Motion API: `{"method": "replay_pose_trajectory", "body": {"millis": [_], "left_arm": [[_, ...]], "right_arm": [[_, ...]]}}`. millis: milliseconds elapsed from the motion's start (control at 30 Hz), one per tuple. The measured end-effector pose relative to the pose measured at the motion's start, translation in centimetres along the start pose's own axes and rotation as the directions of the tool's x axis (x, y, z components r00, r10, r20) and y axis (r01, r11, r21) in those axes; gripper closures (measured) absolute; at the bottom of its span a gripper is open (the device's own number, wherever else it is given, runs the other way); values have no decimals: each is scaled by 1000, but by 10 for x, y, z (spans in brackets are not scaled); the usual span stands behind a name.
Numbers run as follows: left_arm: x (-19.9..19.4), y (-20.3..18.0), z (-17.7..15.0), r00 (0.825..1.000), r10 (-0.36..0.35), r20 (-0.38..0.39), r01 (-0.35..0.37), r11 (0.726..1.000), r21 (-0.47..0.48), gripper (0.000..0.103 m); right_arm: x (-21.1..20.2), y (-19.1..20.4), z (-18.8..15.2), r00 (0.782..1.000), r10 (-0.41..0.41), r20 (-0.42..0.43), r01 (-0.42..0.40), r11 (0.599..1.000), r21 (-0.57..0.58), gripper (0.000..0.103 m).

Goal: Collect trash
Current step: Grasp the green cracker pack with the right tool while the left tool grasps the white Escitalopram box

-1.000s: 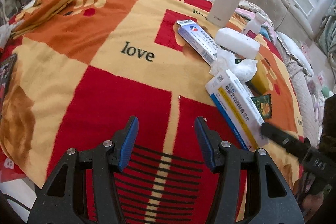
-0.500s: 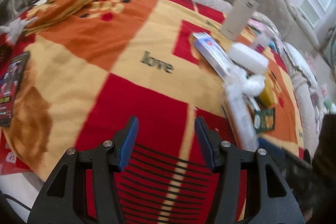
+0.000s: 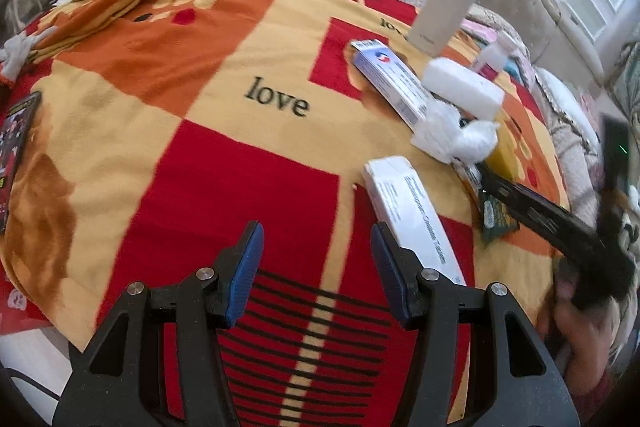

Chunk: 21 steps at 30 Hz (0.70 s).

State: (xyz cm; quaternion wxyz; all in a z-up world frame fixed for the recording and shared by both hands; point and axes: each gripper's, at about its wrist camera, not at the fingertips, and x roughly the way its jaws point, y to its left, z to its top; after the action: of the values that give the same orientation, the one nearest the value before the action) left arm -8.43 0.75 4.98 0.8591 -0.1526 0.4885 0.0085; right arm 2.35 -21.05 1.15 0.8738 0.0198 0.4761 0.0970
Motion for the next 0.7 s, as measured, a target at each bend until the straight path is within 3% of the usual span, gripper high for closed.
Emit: {"method": "replay_pose_trajectory", "body": {"millis": [200,333,467,533,700], "left_arm": [[5,-9,0,1000,-7,-8,7,1000,18,49],[12,-14,0,999,-41,-21,41,999,-6,49],[21,-25,-2,996,-79,-51,78,997,-29,49],[23,-30,-1,995,-88,-49,86,996,-37,49],[33,-43,1,995,-70,-67,69,997,-20,45]], "right_arm": [[-15,-5,-31,998,-54,-25,49,989,-142,40],[-38,-54,-55,999,-7,-47,5,999,-47,37],[-55,-83,-62,999,43,-5,-43,997,62,32],[-56,-86,-61,999,51,12,-51,995,87,23],[-45,-57,-63,997,77,-14,-77,997,7,22]]}}
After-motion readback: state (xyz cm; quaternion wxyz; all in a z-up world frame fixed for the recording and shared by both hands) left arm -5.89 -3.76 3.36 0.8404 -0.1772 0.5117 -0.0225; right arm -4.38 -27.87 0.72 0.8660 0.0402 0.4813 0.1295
